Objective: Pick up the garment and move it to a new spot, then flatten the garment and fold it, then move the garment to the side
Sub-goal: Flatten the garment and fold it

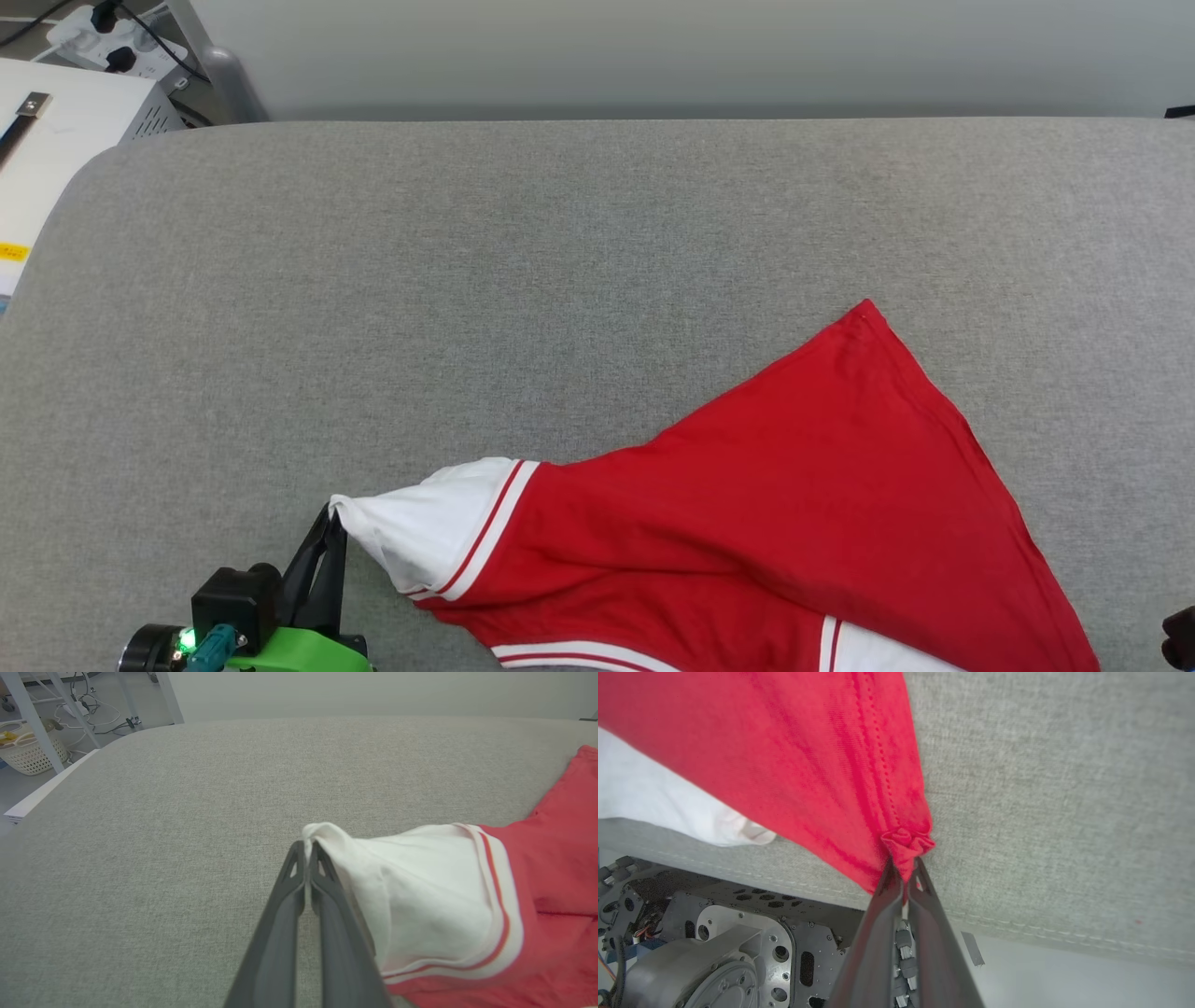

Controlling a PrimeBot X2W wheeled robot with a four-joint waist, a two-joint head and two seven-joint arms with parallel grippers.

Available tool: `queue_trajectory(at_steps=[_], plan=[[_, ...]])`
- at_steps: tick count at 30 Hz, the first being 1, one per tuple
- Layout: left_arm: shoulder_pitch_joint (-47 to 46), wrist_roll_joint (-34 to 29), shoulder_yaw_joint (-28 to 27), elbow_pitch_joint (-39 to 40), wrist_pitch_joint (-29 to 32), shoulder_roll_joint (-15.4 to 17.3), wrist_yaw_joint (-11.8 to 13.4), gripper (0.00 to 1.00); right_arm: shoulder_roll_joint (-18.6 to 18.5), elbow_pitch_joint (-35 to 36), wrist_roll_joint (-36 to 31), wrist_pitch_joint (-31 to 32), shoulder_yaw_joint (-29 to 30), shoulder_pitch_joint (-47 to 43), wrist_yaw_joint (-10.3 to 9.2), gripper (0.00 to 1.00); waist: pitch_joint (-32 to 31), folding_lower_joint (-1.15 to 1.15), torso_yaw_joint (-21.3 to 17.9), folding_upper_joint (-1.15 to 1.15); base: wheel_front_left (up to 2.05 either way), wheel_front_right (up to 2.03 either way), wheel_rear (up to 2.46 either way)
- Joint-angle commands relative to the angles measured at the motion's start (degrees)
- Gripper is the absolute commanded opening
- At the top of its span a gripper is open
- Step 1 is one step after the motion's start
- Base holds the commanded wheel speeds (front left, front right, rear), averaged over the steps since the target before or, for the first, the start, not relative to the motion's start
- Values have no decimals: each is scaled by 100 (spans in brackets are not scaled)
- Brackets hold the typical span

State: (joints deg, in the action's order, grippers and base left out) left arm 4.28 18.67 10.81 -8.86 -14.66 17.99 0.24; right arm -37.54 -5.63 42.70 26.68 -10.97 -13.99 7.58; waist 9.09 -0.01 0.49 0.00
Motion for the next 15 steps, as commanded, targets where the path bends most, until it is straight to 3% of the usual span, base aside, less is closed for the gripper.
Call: queue_trajectory(at_steps=[1,2,15], plan=[[-74,3,-14,-9,-33,15,-23,0,128,-18,-110,-115,76,58,-9,95,1,1,-12,0,0,0,0],[-74,0,-15,-11,-33,10,-26,0,164,14,-139,-153,124,86,-9,100,-5,1,-14,0,0,0,0],[-135,-123,25,129,-34,-39,-64,0,118,1262,-552,-421,1130,712,-9,100,10,1,129,0,0,0,0]])
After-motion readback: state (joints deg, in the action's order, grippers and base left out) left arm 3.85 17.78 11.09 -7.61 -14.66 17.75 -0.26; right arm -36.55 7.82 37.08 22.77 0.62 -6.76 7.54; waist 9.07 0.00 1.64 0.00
